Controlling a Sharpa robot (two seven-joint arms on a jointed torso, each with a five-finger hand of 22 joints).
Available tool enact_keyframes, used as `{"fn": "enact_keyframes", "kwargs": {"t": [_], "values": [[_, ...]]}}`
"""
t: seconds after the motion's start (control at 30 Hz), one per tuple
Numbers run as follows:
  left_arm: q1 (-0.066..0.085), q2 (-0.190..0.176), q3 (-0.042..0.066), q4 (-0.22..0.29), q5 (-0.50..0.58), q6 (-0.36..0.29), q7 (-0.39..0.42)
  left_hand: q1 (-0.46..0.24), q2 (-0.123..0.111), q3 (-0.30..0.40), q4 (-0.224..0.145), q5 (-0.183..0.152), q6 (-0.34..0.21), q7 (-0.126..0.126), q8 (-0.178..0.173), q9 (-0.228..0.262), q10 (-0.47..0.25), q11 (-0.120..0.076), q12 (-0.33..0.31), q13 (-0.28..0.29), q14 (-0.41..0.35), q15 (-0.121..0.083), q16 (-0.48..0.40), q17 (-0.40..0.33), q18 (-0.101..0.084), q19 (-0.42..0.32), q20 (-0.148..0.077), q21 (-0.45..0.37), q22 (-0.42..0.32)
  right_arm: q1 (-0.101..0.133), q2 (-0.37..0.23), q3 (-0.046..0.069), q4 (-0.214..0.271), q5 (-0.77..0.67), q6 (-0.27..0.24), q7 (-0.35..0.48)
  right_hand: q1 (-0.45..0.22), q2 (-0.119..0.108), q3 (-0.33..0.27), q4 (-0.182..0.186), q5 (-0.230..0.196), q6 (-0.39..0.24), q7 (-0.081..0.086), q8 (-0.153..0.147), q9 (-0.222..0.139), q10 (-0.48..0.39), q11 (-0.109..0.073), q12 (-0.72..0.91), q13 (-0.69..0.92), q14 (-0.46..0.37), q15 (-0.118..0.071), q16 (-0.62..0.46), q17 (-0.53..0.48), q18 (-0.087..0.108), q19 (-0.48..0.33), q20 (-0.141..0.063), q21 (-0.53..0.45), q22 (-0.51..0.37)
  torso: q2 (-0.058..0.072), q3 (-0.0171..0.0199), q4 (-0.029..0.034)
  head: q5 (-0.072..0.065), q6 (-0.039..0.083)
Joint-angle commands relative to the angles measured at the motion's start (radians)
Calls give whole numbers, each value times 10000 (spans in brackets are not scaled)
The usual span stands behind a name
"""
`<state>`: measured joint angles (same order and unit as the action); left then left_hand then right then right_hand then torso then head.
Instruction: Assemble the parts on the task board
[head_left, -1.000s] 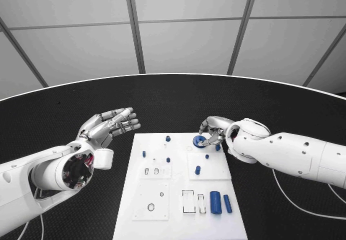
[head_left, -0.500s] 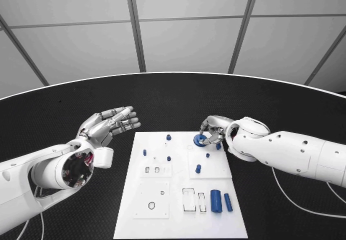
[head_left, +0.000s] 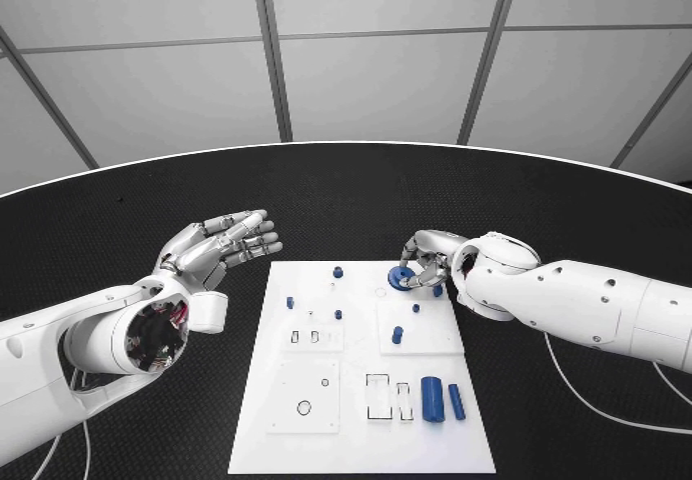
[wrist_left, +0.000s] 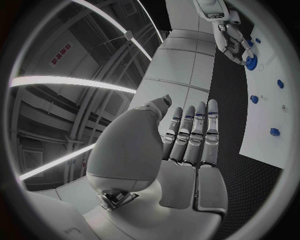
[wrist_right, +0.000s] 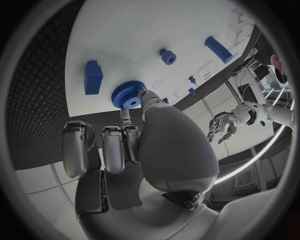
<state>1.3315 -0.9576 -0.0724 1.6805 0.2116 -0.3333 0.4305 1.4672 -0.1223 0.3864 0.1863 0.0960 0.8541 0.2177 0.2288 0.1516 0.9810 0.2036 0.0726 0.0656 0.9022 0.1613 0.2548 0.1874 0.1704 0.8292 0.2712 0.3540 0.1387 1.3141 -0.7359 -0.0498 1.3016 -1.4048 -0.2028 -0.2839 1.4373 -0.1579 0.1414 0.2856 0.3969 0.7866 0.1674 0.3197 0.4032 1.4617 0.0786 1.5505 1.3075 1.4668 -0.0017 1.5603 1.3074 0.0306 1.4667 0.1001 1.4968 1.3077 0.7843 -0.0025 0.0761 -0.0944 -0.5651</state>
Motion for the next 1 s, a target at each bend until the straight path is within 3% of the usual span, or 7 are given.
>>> {"fn": "enact_keyframes", "kwargs": {"t": [0.03,0.33,0.6,1.0], "values": [[0,-3,0,0,0,0,-1,-28,-99,41,5,-24,-79,396,-64,-10,-54,6,-35,-6,-19,27,-34,8,117,-25,33,34,-11,-1,13,-5,-7,0,27,-2,10,-4,109,-3,-59,82,-4,27,-16,964,35,48,2495,986,48,31,2366,-71,601,58,49,1754,-5,1,0,2,-21],[0,-16,0,8,0,-4,-2,-28,-99,41,5,-24,-79,396,-64,-10,-54,6,-35,-6,-19,27,-34,8,117,-25,33,34,-11,-12,50,-38,-1,0,17,11,231,-70,613,-85,-93,506,-60,64,-111,1009,-15,104,2544,990,-14,39,2390,-98,649,5,134,1869,-7,1,-8,29,-37],[0,-17,0,8,0,-9,-3,-27,-100,68,-18,-23,-77,399,-67,-12,-55,8,-43,-5,-19,28,-44,11,118,-28,34,38,-13,-16,81,-52,40,-92,-92,-57,327,-160,1224,-120,-404,803,-123,-4,-246,1027,-78,124,2562,995,-57,45,2413,-123,693,-40,205,1966,-11,-1,-1,29,-47],[0,35,0,-45,1,-6,-15,-22,-87,90,-28,-20,-74,400,-67,-12,-54,8,-46,-5,-18,29,-49,13,118,-30,35,40,-14,-23,5,-56,497,-597,-804,-59,154,-296,2048,-172,124,1210,-230,-51,-360,1091,-177,203,2633,999,-120,51,2434,-179,801,-96,373,2182,-30,-5,-16,28,11]]}}
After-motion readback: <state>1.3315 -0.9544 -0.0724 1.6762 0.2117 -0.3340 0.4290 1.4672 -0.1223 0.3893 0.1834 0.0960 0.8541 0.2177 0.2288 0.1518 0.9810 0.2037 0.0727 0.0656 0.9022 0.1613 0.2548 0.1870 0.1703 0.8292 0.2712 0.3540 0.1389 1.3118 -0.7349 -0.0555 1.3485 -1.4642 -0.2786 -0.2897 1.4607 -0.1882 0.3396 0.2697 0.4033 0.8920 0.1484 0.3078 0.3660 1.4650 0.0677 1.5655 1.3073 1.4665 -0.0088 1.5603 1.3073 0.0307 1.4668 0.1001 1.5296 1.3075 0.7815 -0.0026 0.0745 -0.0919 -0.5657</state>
